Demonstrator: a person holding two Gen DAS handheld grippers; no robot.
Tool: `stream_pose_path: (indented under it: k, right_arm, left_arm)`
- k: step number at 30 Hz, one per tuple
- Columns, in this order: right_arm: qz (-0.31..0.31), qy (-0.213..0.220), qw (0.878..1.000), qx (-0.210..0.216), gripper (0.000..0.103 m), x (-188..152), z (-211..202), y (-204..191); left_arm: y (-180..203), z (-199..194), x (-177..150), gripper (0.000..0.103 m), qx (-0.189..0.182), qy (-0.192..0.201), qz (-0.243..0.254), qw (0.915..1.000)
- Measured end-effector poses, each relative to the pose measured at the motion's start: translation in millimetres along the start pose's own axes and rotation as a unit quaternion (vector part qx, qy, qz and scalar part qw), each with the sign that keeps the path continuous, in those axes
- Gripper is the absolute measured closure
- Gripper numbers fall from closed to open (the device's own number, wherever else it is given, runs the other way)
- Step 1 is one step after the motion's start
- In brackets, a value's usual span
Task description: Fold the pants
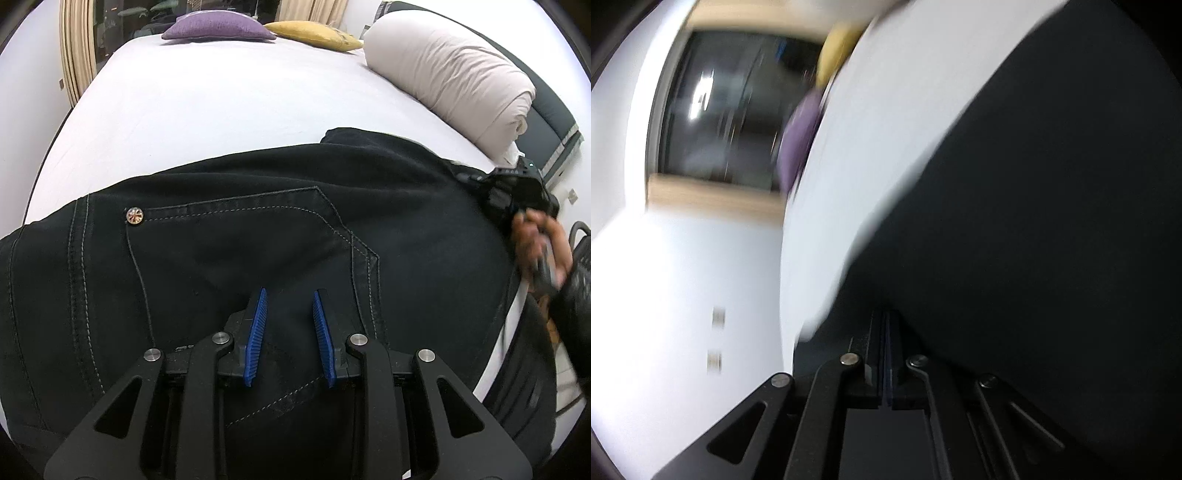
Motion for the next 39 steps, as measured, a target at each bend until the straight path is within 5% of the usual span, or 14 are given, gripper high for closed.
stream_pose_path:
  k: [5, 9, 10, 13, 17, 20, 22, 25, 29, 34, 37, 39]
  right_arm:
    - [0.002, 0.127, 0.986, -0.110, 0.103, 111.1, -77.0, 47.0]
    - [-0.062, 0.157, 0.965, -0.200, 0.101, 138.6, -106.4, 19.2]
    - [-0.084, 0.153, 0.964, -0.202, 0.091, 131.7, -105.5, 5.3]
    - [-0.104, 0.078, 0.987, -0.091, 0.087, 68.8, -74.9, -42.4]
    - [-0.081, -0.057, 0.995, 0.026, 0.085, -53.6, -7.1, -66.7]
    - [-0.076, -0.144, 0.987, 0.015, 0.086, -125.8, 54.3, -52.2]
    - [-0.072, -0.140, 0.988, 0.013, 0.103, -125.5, 62.9, -40.2]
    - [-0.080, -0.100, 0.992, 0.003, 0.103, -91.0, 41.4, -27.7]
    - [-0.071, -0.005, 0.997, -0.016, 0.103, -4.9, 1.9, 5.4]
    - [-0.039, 0.094, 0.988, -0.112, 0.103, 70.9, -51.2, 31.9]
    - [-0.029, 0.108, 0.986, -0.127, 0.093, 57.9, -60.7, 10.8]
    - [-0.043, 0.079, 0.994, -0.067, 0.093, 20.6, -48.3, -23.9]
  left_arm:
    - [0.1, 6.3, 1.6, 0.078, 0.001, -0.003, -0.003, 1.0000]
    - [-1.7, 1.3, 3.8, 0.078, 0.013, -0.010, -0.005, 0.9999]
    - [0.6, -1.5, 6.9, 0.078, 0.024, -0.012, -0.005, 0.9996]
    - [20.3, -16.6, 27.4, 0.078, 0.010, 0.012, 0.001, 0.9999]
    - [62.9, -13.6, 68.0, 0.078, -0.030, 0.049, 0.030, 0.9979]
    - [79.8, 21.6, 81.6, 0.078, -0.044, 0.042, 0.044, 0.9971]
    - [70.4, 42.4, 78.5, 0.078, -0.024, 0.024, 0.046, 0.9984]
    - [34.0, 48.5, 68.6, 0.078, -0.038, 0.017, 0.005, 0.9991]
    - [-8.2, 31.7, 55.8, 0.078, -0.031, 0.041, -0.020, 0.9985]
    - [-47.8, 12.1, 35.4, 0.078, -0.023, 0.058, -0.056, 0.9965]
    - [-66.4, -3.4, 17.9, 0.078, -0.013, 0.064, -0.079, 0.9947]
    - [-70.5, -12.2, 8.5, 0.078, 0.002, 0.071, -0.081, 0.9941]
Point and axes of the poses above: each gripper's, at about its wrist camera, not at the fingertips, and z roughly the way its jaws point, y to its right, x to its top, the point moved 7 cm from there along z, roughly the way its jaws point, and after that the axes turned 9 degrees about x, right-handed, at the moved point
